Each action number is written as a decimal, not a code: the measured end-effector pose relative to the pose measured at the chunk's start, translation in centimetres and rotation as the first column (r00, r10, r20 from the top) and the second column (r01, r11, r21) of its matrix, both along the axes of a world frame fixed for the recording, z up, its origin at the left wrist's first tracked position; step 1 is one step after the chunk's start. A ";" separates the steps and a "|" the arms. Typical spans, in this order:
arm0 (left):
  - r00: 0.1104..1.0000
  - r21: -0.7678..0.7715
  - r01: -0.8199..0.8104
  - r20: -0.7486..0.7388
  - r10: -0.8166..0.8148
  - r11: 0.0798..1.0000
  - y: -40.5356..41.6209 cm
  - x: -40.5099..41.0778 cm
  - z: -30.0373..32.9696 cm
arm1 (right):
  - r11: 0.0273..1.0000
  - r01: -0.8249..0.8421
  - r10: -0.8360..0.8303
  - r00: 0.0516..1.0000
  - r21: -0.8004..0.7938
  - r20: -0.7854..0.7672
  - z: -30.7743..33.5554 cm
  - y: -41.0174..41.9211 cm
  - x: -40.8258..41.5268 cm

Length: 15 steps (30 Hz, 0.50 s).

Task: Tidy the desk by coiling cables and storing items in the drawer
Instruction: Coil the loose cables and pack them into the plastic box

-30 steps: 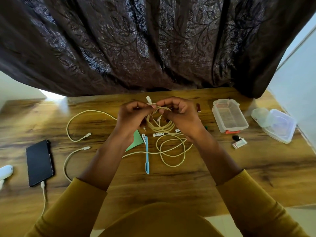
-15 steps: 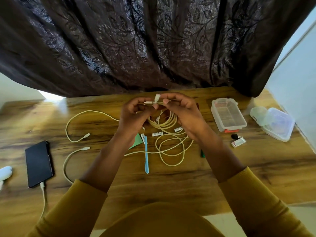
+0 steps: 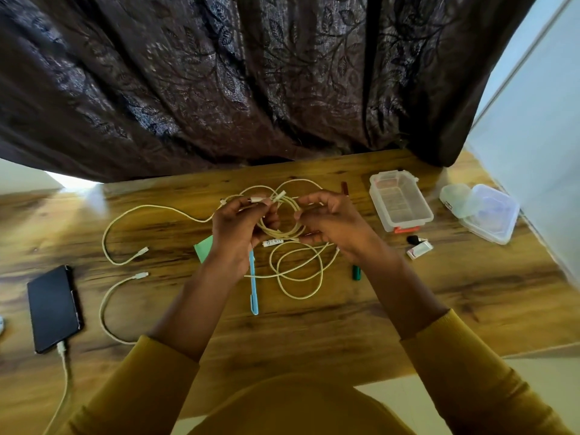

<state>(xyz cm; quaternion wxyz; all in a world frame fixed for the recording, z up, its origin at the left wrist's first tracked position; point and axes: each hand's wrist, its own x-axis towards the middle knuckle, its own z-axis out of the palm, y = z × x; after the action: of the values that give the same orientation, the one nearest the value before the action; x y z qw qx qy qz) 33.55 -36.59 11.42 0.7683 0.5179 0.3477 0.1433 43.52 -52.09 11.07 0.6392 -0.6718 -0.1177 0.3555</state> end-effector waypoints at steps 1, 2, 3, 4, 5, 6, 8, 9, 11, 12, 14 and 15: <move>1.000 -0.027 0.006 -0.012 -0.006 1.000 -0.4 0.2 -0.3 | 1.000 0.010 -0.010 1.000 -0.021 0.003 -0.1 -0.4 0.0; 1.000 -0.056 0.014 -0.023 -0.015 0.998 -0.8 0.5 -0.6 | 0.999 0.029 -0.029 1.000 -0.035 0.011 -0.3 -0.9 0.2; 0.999 -0.087 0.021 -0.030 -0.024 0.996 -1.3 0.9 -0.8 | 0.998 0.051 -0.050 0.998 -0.043 0.022 -0.5 -1.4 0.4; 0.999 -0.117 0.033 -0.032 -0.037 0.993 -1.7 1.3 -1.0 | 0.996 0.077 -0.075 0.997 -0.051 0.030 -0.6 -2.0 0.7; 0.998 -0.145 0.048 -0.035 -0.054 0.988 -2.2 1.7 -1.2 | 0.993 0.103 -0.102 0.994 -0.057 0.035 -0.8 -2.6 1.0; 0.996 -0.171 0.069 -0.037 -0.077 0.983 -2.5 2.0 -1.4 | 0.990 0.127 -0.125 0.991 -0.063 0.038 -0.9 -3.2 1.3; 0.990 -0.209 0.123 -0.047 -0.136 0.970 -3.4 2.9 -1.6 | 0.984 0.161 -0.158 0.986 -0.070 0.046 -1.3 -4.6 2.2; 0.985 -0.220 0.148 -0.052 -0.163 0.964 -3.9 3.5 -1.7 | 0.982 0.176 -0.173 0.984 -0.071 0.049 -1.5 -5.4 2.7; 0.976 -0.226 0.185 -0.067 -0.205 0.956 -4.8 4.6 -2.0 | 0.977 0.202 -0.198 0.978 -0.069 0.059 -1.8 -6.8 3.5; 0.973 -0.220 0.197 -0.079 -0.219 0.955 -5.3 5.4 -2.1 | 0.974 0.217 -0.212 0.975 -0.069 0.072 -2.0 -7.6 4.0; 0.965 -0.189 0.210 -0.115 -0.234 0.959 -6.3 6.9 -2.4 | 0.965 0.252 -0.244 0.965 -0.078 0.094 -2.2 -9.0 4.9; 0.961 -0.174 0.216 -0.133 -0.241 0.961 -6.9 7.7 -2.5 | 0.958 0.274 -0.266 0.959 -0.087 0.096 -2.4 -9.6 5.4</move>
<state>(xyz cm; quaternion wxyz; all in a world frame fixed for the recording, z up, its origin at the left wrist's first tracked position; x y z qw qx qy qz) 41.24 -43.44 8.87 0.7894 0.5016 0.3537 -0.0149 48.93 -61.70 8.67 0.6419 -0.7269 -0.0336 0.2419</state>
